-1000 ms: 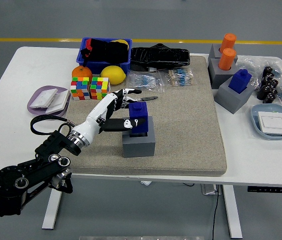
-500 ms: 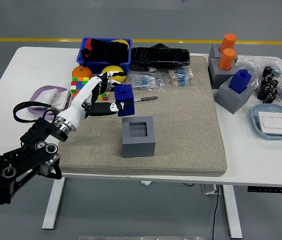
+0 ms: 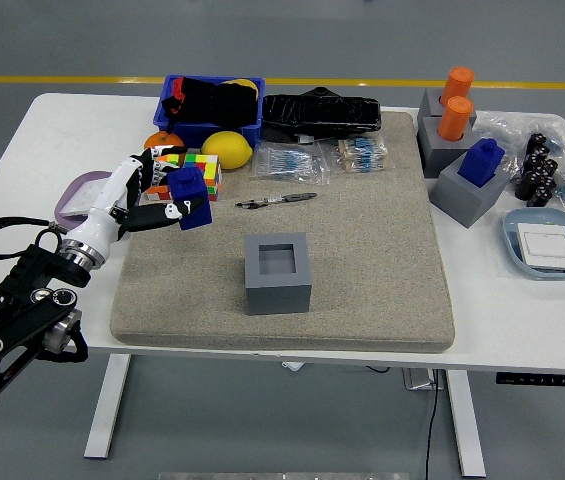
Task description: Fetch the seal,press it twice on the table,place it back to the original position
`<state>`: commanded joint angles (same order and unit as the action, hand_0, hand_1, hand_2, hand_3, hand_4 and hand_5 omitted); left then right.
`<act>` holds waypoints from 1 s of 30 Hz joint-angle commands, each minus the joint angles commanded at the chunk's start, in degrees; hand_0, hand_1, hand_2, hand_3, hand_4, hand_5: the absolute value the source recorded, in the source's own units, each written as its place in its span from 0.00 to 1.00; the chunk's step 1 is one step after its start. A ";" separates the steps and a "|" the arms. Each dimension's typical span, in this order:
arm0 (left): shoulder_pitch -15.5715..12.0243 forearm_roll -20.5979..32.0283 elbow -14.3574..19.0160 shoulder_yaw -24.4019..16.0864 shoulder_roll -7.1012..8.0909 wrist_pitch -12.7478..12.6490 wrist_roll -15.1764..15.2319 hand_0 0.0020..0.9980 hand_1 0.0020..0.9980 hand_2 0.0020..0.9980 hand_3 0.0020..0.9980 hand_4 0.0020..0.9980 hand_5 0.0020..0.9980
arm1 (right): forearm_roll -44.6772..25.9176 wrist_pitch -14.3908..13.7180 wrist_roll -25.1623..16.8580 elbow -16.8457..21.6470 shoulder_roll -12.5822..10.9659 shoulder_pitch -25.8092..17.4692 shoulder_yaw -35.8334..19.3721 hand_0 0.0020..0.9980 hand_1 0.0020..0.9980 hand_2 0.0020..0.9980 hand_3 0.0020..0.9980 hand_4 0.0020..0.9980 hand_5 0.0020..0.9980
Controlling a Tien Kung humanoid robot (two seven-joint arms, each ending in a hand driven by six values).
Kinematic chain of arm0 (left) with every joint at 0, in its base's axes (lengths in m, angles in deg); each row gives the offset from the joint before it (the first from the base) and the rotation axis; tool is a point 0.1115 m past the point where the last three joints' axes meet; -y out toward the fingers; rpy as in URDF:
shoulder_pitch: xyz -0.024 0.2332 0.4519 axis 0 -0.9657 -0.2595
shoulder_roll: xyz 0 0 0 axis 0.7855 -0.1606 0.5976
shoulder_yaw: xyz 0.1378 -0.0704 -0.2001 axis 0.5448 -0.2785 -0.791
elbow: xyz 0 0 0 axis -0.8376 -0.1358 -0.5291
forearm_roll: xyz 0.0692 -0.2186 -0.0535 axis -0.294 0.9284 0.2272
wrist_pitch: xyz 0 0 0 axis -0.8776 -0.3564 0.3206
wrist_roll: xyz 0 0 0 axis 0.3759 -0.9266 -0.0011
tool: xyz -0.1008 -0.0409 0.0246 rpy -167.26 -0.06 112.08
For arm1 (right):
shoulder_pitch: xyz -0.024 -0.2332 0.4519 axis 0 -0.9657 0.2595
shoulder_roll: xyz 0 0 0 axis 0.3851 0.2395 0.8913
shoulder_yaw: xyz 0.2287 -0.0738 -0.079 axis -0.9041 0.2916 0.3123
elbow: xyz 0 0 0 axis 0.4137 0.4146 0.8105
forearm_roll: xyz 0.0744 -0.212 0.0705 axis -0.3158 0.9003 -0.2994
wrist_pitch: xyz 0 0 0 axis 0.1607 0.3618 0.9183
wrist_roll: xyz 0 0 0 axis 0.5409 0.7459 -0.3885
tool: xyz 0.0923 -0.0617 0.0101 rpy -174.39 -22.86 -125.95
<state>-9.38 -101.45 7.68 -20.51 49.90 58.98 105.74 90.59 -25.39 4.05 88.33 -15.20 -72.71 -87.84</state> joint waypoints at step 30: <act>-4.47 1.80 -7.04 0.78 -3.77 0.50 2.90 0.64 0.45 0.42 0.76 0.63 0.00 | -0.17 0.11 -0.34 0.56 0.32 -0.25 0.19 0.79 0.70 0.67 0.65 0.83 0.47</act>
<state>-13.85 -99.65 0.64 -19.73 46.13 59.47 108.65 90.42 -25.28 3.71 88.89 -14.88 -72.96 -87.65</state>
